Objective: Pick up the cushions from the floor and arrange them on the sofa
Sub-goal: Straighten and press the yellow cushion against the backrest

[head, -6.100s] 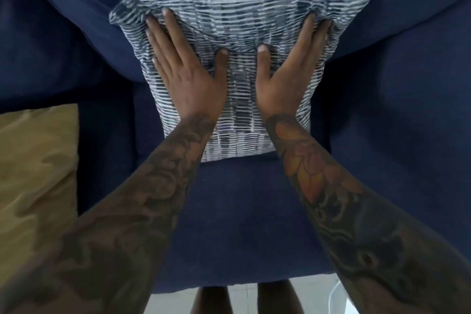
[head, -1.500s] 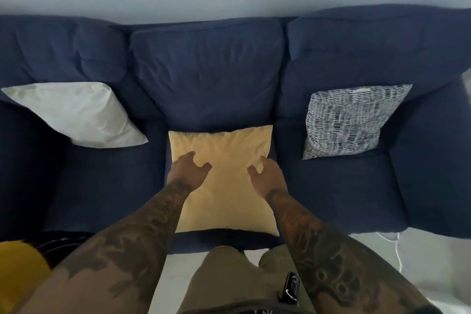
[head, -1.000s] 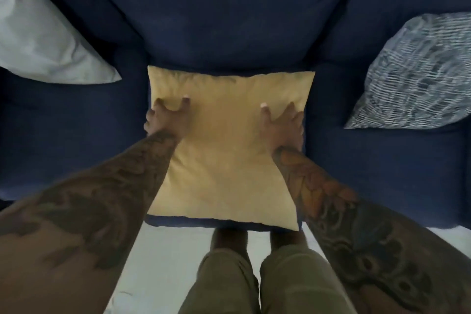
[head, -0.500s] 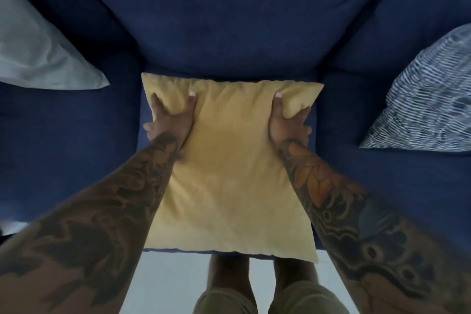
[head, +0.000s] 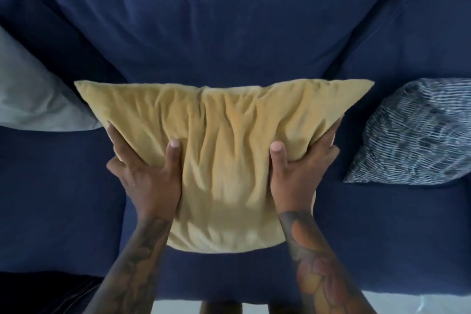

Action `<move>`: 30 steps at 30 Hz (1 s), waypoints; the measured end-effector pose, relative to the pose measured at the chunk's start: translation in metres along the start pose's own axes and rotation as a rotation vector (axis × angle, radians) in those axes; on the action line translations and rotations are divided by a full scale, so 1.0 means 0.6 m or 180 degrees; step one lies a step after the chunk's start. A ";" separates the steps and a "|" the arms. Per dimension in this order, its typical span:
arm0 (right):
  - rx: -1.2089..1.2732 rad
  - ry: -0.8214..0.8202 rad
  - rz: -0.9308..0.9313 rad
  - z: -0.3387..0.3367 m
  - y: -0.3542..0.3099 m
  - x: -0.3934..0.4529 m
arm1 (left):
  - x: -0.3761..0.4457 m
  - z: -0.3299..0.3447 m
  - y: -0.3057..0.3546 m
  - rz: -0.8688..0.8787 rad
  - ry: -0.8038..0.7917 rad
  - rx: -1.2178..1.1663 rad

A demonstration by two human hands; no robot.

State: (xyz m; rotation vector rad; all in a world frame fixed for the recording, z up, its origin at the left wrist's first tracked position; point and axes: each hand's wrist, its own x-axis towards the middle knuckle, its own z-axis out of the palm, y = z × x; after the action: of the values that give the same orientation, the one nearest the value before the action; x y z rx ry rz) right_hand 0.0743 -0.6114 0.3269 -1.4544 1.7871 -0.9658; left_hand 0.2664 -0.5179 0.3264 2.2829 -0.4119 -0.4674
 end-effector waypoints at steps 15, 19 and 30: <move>-0.0137 0.0182 -0.0486 0.063 -0.004 0.173 | 0.139 0.083 0.096 0.1059 0.0527 0.0313; -0.0554 0.0516 -0.1226 0.039 -0.005 0.137 | 0.109 0.062 0.077 0.2093 0.0661 0.0688; -0.0653 0.0185 -0.1122 0.128 -0.029 0.157 | 0.138 0.142 0.093 0.1885 0.0415 0.0833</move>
State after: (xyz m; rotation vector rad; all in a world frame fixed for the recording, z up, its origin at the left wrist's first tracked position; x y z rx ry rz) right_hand 0.1293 -0.7177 0.2986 -1.9356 1.7454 -1.0266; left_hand 0.2930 -0.6426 0.2955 2.2713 -1.0886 0.0391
